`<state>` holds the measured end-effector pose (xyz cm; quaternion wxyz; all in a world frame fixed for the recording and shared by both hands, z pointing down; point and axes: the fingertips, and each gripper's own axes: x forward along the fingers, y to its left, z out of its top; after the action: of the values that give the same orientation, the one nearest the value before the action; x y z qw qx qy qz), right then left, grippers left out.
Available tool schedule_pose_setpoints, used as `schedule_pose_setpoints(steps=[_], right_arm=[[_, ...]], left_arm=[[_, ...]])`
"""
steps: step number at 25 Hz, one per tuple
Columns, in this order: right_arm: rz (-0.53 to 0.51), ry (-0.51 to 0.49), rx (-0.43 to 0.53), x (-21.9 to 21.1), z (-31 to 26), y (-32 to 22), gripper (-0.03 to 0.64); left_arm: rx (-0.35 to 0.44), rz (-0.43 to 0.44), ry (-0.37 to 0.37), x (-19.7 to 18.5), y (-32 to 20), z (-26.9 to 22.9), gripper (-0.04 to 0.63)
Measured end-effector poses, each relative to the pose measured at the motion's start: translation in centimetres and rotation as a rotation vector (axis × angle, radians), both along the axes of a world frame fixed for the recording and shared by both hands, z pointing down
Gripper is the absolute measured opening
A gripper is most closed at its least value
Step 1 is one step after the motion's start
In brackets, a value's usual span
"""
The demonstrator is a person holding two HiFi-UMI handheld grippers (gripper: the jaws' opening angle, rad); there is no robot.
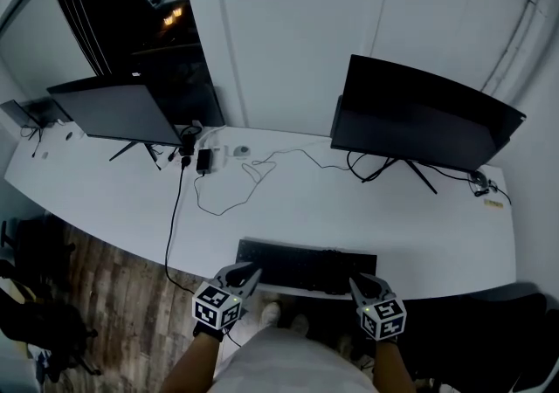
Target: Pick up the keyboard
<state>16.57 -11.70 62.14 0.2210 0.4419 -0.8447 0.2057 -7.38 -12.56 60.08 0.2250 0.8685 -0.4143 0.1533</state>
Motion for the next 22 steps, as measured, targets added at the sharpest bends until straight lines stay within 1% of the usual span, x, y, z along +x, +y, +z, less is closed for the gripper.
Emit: schedule_pose_setpoints(steps=[2,3,5,6,8,11,16,20,22], right_arm=[[0.011,0.004,-0.03,0.2,0.8,-0.2,0.061],[0.017,0.005,-0.047,0.4,1.3,-0.2,0.064],[0.028,0.01,-0.08,0.8,2.3,-0.3,0.086],[0.033,0.014,-0.097,1.1,2.7,-0.2,0.095],[0.043,0.021,-0.127,1.7,3.6,-0.2,0.112],[0.058,0.022,-0.173,2.8,4.7,0.0,0.144],[0.112,0.012,-0.245,4.9,6.1,0.1,0.198],[0.158,-0.011,-0.319,6.2,7.4,0.1,0.264],[0.174,-0.003,-0.355,6.7,8.1,0.0,0.296]], left_arm=[[-0.044,-0.026,-0.01,-0.9,-0.3,1.3,0.037],[-0.063,-0.038,-0.016,-1.3,-0.4,1.9,0.052],[-0.096,-0.061,-0.031,-2.2,-0.6,3.0,0.138],[-0.112,-0.071,-0.041,-2.5,-0.7,3.4,0.158],[-0.147,-0.089,-0.061,-3.2,-0.8,4.5,0.168],[-0.208,-0.105,-0.095,-3.9,-0.9,6.1,0.215],[-0.29,-0.118,-0.119,-4.7,-0.9,8.0,0.261],[-0.339,-0.136,-0.143,-5.2,-1.2,9.0,0.285],[-0.373,-0.138,-0.137,-5.1,-1.2,9.9,0.296]])
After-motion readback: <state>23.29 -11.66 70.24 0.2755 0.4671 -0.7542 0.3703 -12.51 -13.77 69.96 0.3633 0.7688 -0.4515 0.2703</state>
